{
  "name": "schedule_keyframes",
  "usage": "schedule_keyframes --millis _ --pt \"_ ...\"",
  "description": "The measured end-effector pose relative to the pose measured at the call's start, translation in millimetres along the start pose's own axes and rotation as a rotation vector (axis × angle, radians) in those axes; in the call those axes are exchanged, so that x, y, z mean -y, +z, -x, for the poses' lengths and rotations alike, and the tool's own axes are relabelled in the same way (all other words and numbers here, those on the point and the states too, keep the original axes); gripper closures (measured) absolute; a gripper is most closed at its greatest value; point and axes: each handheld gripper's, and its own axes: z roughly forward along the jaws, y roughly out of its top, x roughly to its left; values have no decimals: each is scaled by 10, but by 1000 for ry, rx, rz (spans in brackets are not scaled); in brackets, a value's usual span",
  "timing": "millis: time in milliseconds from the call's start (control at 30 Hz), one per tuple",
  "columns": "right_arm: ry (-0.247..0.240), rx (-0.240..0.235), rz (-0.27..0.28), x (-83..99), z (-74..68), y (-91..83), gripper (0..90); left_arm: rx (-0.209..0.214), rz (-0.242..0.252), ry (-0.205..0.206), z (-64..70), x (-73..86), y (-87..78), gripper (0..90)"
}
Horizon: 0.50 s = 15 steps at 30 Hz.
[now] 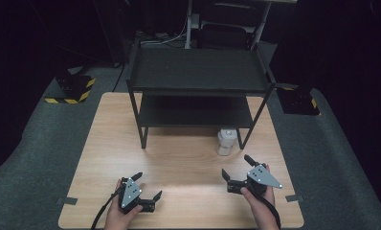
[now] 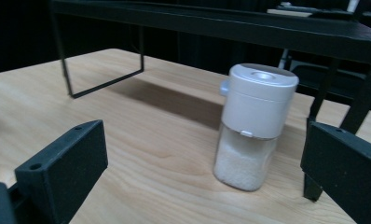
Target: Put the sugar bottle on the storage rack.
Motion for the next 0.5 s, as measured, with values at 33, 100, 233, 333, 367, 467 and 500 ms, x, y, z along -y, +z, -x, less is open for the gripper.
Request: schedule_keyframes --millis 33,100,233,333,367,467,500 --pt "4 10 -1 -1 7 21 0 0 0 0 0 0 0 5" --pt "9 23 0 0 15 50 0 0 1 0 0 2 -1 5" --pt "11 46 0 -3 27 127 0 1 1 0 -2 1 -1 5" --pt "13 64 0 -3 26 207 0 3 0 -1 -7 1 0 5" --pt "10 69 -1 -1 25 229 0 3 0 -1 -7 1 0 5" --pt "17 80 0 8 23 282 0 5 0 -2 -11 0 0 5" --pt "16 87 -1 16 29 325 0 6 0 -2 -14 0 0 5"
